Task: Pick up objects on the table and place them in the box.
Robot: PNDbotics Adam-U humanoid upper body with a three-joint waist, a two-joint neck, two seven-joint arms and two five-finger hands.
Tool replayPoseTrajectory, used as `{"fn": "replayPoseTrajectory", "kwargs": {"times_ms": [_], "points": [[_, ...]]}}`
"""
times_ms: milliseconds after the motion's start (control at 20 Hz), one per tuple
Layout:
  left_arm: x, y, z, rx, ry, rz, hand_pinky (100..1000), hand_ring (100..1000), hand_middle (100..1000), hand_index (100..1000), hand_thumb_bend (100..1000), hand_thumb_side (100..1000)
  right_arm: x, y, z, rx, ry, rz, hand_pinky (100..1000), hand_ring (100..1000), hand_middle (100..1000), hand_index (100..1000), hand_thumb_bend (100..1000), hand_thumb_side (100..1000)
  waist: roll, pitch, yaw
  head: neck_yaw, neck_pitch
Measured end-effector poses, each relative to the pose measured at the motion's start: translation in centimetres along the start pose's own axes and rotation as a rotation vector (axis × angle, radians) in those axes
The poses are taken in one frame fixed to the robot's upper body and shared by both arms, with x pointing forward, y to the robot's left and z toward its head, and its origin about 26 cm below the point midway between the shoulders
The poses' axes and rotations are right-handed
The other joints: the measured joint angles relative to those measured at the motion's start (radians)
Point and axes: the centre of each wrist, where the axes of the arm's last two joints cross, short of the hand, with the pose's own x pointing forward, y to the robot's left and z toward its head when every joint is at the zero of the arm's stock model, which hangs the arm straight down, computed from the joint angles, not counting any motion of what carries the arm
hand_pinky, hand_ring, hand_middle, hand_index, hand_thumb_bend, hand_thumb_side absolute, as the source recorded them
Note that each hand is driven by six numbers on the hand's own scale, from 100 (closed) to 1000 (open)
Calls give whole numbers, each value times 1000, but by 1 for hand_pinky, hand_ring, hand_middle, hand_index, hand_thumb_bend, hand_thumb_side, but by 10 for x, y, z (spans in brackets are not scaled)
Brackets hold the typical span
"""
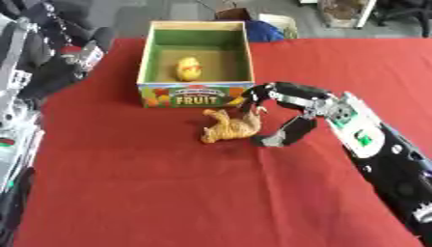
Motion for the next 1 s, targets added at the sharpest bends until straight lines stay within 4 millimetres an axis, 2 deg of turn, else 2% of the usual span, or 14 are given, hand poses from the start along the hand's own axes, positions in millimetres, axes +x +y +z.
{"fn": "replayPoseTrajectory", "kwargs": {"times_ms": [300,450,700,850,950,1000], "points": [[1,0,-1,-2,-4,0,575,519,524,660,526,301,5,1,-8,-71,30,149,795,946,735,800,438,332,0,3,5,-9,-1],[1,0,-1,-3,-4,0,575,519,524,661,525,302,6,6,-11,-40,28,206,813,957,752,792,442,346,0,5,6,-12,-1],[1,0,-1,-5,-4,1,575,519,525,661,522,302,8,14,-17,42,13,273,823,948,753,725,438,349,1,6,8,-13,-1],[1,0,-1,-8,-6,1,575,519,525,661,521,302,9,16,-20,66,10,302,817,935,740,683,428,321,5,6,10,-14,-1],[2,-1,-2,-9,-8,1,575,520,526,661,520,303,9,18,-21,65,12,316,805,915,715,626,392,243,6,6,11,-14,-1],[2,-1,-2,-10,-8,1,575,520,526,662,518,303,9,18,-22,58,13,323,797,903,695,569,347,171,6,6,11,-14,-1]]}}
